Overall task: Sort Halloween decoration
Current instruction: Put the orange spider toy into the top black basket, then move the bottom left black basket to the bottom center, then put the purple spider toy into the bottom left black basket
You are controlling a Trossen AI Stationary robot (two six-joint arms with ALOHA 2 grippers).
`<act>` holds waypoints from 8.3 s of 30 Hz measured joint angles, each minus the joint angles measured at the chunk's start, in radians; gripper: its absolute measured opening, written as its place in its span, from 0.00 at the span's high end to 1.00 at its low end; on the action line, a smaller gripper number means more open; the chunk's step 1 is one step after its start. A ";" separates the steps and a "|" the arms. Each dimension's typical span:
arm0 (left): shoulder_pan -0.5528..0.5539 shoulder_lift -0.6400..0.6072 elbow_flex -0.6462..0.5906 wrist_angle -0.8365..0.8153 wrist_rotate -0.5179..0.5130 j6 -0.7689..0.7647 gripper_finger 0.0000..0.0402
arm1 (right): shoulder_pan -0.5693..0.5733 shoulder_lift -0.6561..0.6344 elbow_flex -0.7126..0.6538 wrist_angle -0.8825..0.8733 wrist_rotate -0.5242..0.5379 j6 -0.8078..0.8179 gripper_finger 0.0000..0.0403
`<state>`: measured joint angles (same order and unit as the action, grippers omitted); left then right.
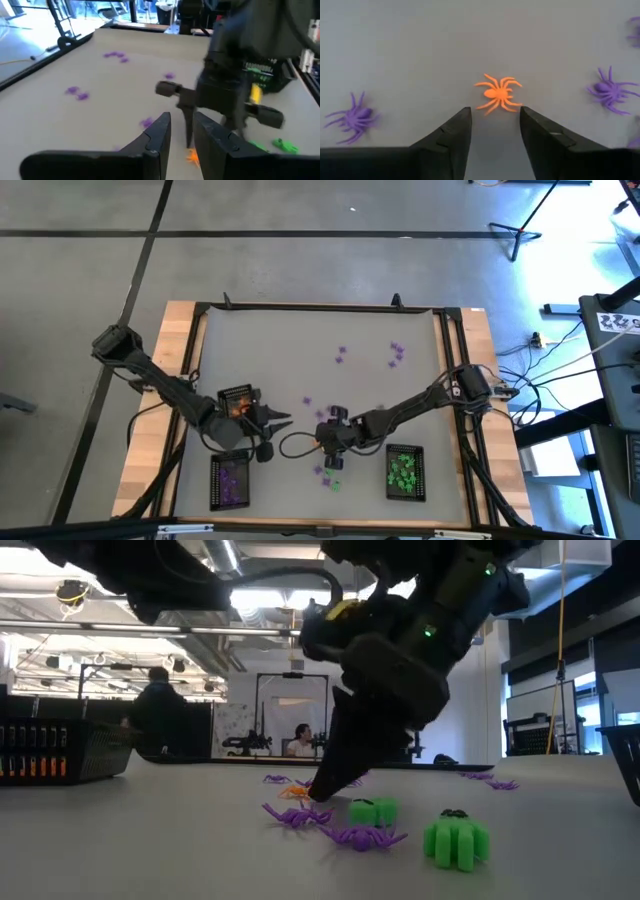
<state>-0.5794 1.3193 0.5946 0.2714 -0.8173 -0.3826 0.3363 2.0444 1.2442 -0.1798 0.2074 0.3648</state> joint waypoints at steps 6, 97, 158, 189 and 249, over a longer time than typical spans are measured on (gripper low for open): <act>0.019 0.000 0.000 0.011 0.000 0.026 0.81 | 0.000 0.006 0.001 0.005 0.011 -0.001 0.69; -0.161 -0.509 -0.001 -0.477 -0.077 -0.115 0.81 | -0.079 0.084 0.324 0.339 0.069 -0.374 0.99; -0.161 -0.620 0.000 -0.560 0.318 -0.175 0.81 | 0.069 0.193 0.670 -0.311 0.055 -0.301 0.69; -0.281 -0.026 0.129 -0.751 0.686 -0.748 0.81 | 0.134 -0.096 0.169 0.261 0.169 -0.316 0.69; 0.114 -0.323 -0.002 -0.158 0.346 0.108 0.81 | 0.117 -0.357 -0.267 0.188 0.429 0.037 0.69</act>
<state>-0.4650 0.9958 0.5926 0.1135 -0.4715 -0.2751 0.4532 1.6875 0.9775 0.0084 0.6364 0.4020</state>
